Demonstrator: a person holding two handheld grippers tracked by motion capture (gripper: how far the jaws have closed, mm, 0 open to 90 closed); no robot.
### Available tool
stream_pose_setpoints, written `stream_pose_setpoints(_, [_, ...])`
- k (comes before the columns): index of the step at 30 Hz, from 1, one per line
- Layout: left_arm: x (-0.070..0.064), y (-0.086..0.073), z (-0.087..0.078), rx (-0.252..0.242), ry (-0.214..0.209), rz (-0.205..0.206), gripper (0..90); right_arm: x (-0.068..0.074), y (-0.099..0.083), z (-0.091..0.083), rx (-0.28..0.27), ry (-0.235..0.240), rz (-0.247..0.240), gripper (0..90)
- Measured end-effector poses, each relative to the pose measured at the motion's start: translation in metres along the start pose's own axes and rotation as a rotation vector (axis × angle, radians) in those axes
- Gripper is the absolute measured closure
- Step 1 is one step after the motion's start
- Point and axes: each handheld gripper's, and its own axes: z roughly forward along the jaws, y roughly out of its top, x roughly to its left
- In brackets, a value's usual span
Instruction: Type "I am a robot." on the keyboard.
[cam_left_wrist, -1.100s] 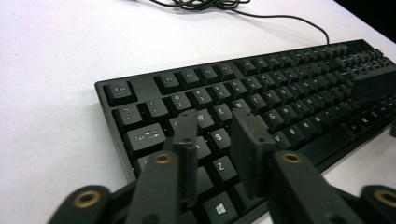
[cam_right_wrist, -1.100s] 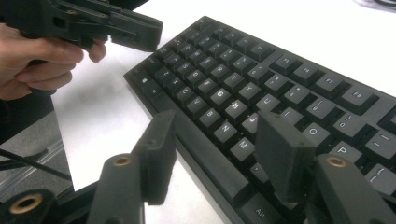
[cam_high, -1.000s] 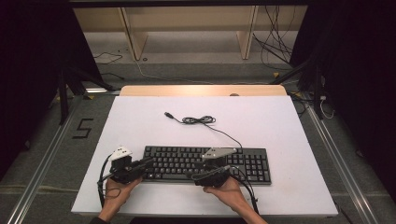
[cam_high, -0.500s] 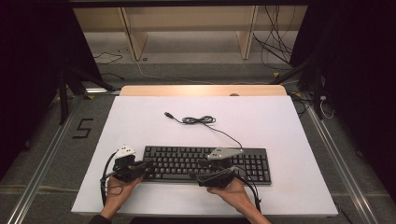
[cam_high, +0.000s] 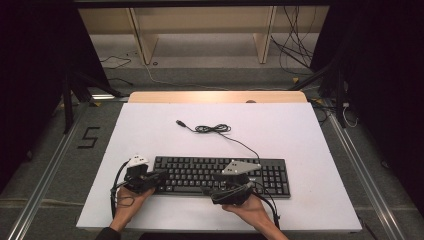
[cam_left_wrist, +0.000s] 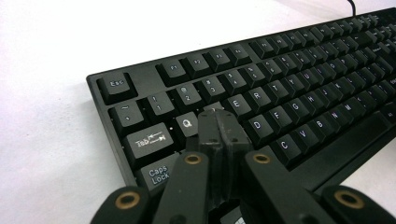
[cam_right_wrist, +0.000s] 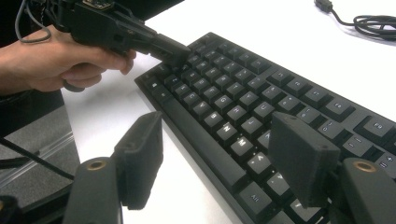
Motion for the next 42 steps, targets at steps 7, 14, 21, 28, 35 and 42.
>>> stream_pose_setpoints(7, [0.0, 0.0, 0.002, 0.012, 0.008, -0.001, 89.0, 0.001, -0.001, -0.001, -0.001, -0.001, 0.001, 35.9])
stream_pose_setpoints(14, [0.002, -0.001, 0.004, 0.037, -0.002, -0.016, 89.2, 0.001, -0.002, -0.001, 0.006, -0.004, -0.006, 35.9])
stream_pose_setpoints(21, [0.0, 0.0, 0.002, 0.033, 0.009, 0.0, 88.9, 0.002, -0.002, 0.0, 0.009, -0.003, -0.011, 35.9])
stream_pose_setpoints(28, [-0.002, 0.003, -0.007, -0.026, -0.013, -0.008, 82.9, 0.001, -0.002, 0.0, 0.005, -0.006, -0.008, 35.9])
stream_pose_setpoints(35, [-0.002, 0.003, -0.013, -0.076, -0.062, -0.017, 71.3, 0.0, -0.002, 0.003, 0.005, -0.011, -0.007, 35.9])
stream_pose_setpoints(42, [-0.003, 0.002, -0.02, -0.116, -0.1, -0.018, 55.6, 0.0, -0.003, 0.007, 0.014, -0.009, -0.003, 36.6])
